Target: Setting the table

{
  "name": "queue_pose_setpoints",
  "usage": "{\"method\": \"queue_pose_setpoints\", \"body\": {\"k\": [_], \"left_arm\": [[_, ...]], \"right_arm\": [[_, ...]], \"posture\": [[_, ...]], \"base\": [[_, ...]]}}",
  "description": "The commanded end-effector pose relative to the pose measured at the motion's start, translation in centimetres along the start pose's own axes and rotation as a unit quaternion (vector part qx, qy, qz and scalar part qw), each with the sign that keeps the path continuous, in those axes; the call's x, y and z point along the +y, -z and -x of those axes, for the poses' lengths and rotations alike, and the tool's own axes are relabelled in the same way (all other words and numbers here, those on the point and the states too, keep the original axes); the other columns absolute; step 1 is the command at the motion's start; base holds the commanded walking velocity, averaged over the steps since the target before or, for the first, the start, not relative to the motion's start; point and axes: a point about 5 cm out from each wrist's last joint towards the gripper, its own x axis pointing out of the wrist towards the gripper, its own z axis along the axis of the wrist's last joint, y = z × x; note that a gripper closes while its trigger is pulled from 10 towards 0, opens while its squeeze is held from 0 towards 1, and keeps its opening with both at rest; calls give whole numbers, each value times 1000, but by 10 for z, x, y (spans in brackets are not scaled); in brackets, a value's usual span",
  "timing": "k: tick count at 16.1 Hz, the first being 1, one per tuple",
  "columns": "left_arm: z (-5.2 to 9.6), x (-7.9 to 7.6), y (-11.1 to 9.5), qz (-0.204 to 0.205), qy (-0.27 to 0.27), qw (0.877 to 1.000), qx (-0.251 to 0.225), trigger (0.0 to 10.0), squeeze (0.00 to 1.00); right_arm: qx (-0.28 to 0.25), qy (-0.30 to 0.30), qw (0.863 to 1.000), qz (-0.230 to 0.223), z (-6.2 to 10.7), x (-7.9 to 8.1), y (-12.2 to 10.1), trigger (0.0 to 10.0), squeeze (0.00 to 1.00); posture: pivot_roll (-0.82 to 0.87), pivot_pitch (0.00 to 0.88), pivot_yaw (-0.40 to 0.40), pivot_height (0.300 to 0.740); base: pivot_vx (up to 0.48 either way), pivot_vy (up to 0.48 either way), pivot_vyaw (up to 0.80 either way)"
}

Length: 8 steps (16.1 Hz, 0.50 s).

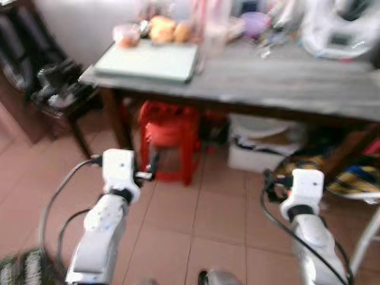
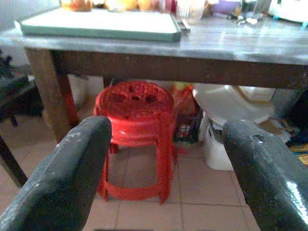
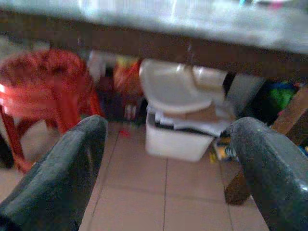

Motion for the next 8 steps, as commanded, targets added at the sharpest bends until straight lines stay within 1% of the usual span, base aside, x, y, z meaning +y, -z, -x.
{"method": "queue_pose_setpoints", "body": {"k": [1,3,7,8], "left_arm": [[-2,2,-4,0,-8,1000,-7,10000,0],[-4,3,-6,-13,-11,1000,-10,10000,0],[-6,4,-6,-21,-9,1000,-8,10000,0],[-6,3,-7,-25,-5,1000,-12,10000,0]], "right_arm": [[0,1,1000,4,1,-3,0,10000,0],[0,0,1000,5,1,-3,0,10000,0],[-2,0,1000,3,1,-2,-1,10000,0],[-3,-1,1000,-1,1,-2,-1,10000,0]], "posture": [[-28,0,21,740],[-28,0,22,740],[-31,0,21,740],[-31,0,21,740]], "base": [[0,0,-800],[0,0,-800],[0,0,-800],[0,0,-475]]}}
